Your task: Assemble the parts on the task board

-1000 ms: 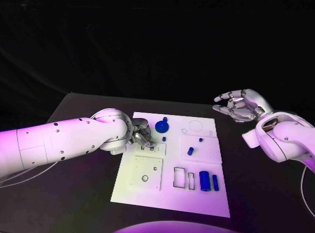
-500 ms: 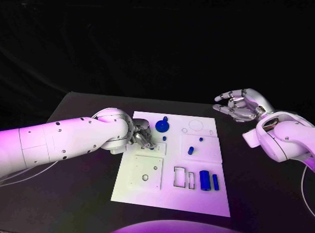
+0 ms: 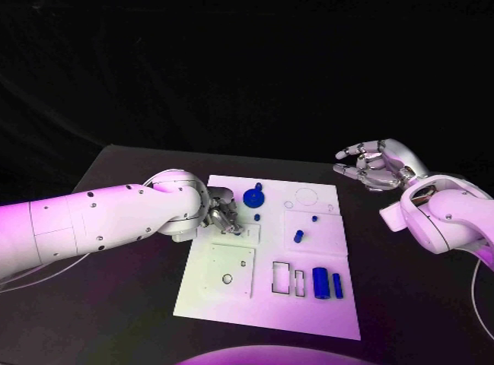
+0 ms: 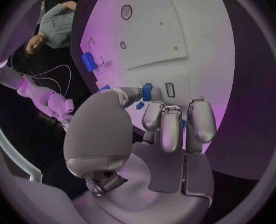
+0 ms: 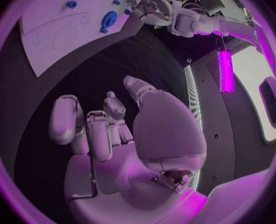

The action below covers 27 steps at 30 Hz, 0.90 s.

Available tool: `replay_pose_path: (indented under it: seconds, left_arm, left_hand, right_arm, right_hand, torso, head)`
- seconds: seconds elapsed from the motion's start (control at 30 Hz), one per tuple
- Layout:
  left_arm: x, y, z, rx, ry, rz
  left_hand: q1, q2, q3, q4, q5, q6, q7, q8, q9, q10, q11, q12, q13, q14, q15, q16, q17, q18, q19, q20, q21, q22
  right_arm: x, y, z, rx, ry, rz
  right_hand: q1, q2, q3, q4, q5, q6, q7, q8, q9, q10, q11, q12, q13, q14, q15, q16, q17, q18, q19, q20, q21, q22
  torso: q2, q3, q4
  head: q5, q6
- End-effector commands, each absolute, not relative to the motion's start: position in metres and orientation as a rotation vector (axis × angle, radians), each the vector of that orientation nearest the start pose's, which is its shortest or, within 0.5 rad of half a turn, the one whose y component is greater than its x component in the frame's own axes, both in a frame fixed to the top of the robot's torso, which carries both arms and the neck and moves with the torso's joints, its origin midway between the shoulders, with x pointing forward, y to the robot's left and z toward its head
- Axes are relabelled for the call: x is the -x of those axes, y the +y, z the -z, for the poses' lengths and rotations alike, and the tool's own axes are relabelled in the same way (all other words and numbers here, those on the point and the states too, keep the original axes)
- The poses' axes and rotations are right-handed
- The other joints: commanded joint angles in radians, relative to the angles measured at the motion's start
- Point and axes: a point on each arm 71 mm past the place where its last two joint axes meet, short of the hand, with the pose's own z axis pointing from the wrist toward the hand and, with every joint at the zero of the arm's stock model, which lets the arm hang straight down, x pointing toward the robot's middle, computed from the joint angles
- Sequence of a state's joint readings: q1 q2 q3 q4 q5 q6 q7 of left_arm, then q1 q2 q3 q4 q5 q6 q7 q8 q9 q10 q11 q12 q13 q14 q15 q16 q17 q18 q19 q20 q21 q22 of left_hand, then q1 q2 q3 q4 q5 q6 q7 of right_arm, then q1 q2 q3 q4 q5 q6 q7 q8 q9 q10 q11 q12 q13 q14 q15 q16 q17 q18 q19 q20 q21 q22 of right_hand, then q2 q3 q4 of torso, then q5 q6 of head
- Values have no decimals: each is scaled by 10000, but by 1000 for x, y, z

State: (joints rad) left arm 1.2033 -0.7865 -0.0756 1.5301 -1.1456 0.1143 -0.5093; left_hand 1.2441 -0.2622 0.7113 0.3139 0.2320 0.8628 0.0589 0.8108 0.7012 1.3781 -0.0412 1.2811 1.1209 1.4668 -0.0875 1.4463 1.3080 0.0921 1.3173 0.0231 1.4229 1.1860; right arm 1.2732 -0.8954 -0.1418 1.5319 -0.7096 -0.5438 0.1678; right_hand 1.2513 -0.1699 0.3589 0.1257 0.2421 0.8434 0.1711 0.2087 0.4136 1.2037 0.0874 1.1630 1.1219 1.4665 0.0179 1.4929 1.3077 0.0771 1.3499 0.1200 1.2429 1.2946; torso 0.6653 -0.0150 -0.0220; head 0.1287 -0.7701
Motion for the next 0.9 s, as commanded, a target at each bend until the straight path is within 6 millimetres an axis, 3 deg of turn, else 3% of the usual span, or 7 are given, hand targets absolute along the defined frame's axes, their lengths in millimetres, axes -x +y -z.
replay_pose_path:
  seconds: [0.03, 0.9]
  left_arm:
    - [-466, 185, 237, 376, 23457, 4049]
    - [-468, 185, 237, 409, 23414, 4044]
  left_hand:
    - [-44, 60, 1319, -1268, -20, 429, -334, 46, 126, 80, -24, 41, 20, 490, -76, 35, 438, -127, 103, -14, 72, 26]
    - [-865, 212, 497, -441, -14, 623, -481, 256, -293, 196, -137, 144, 155, 498, -169, 32, 449, -143, 149, -112, 83, 110]
  right_arm:
    - [-487, -234, 174, -4778, 15294, -10064]
    - [-487, -235, 176, -4819, 15293, -10038]
  right_hand:
    - [-108, 28, -12, 55, 32, -33, 0, 35, 3, -34, -16, 14, -11, 486, -62, -58, 491, 115, -72, -29, -69, -14]
    - [-140, 39, -14, 97, 69, -33, -1, 59, 5, -41, -16, 12, -25, 486, -63, -60, 490, 118, -76, -29, -83, -20]
  torso:
    - [1, 0, -5]
    - [-4, 8, -5]
  head:
    - [17, -24]
    - [17, -21]
